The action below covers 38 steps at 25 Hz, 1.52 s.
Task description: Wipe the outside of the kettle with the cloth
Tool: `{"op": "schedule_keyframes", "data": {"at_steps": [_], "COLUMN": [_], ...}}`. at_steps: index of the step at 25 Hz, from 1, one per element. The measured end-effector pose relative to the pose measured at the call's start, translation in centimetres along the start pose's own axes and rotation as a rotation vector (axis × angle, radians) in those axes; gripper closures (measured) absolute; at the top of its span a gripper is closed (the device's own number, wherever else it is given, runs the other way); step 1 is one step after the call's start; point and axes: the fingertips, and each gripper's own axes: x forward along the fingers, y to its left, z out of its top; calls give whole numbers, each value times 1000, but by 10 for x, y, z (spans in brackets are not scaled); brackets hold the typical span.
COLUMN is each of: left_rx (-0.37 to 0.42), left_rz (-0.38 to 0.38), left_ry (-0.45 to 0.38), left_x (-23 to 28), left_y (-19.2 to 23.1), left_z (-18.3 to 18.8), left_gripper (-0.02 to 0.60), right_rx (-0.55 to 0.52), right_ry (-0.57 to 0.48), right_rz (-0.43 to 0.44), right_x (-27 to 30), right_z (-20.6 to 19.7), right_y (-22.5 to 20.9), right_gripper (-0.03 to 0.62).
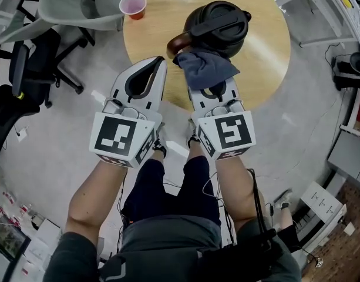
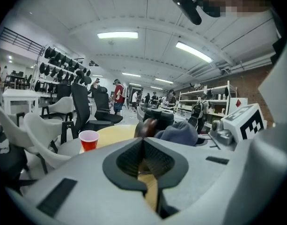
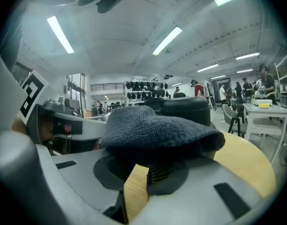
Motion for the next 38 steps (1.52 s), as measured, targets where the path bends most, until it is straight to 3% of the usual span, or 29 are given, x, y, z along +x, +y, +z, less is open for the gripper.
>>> {"op": "schedule_keyframes", "data": {"at_steps": [11,16,21,31,38], "left_rx": [-22,-5,-8,-15,-12], "left_rz": [-4,-8,-9,-31,11], "left_ry": [32,41,45,26,13], "left_x": [3,0,-10,-33,-20], "left_y": [2,0,-4,-33,-51], "left_z": [-39,-47,-37,16,27], "left_gripper": [572,572,572,572,572], "right_rx": [75,90,78,-42,-54], "right_ry": [162,219,176,52,36], "right_rz": [-14,-27,-11,-7,8], "right_x": [27,31,13,-48,-52], "right_z": [-99,-116,-87,25,32], "right_y": [-15,-19,-12,-14,-42], "right_gripper": [510,510,510,510,510]}}
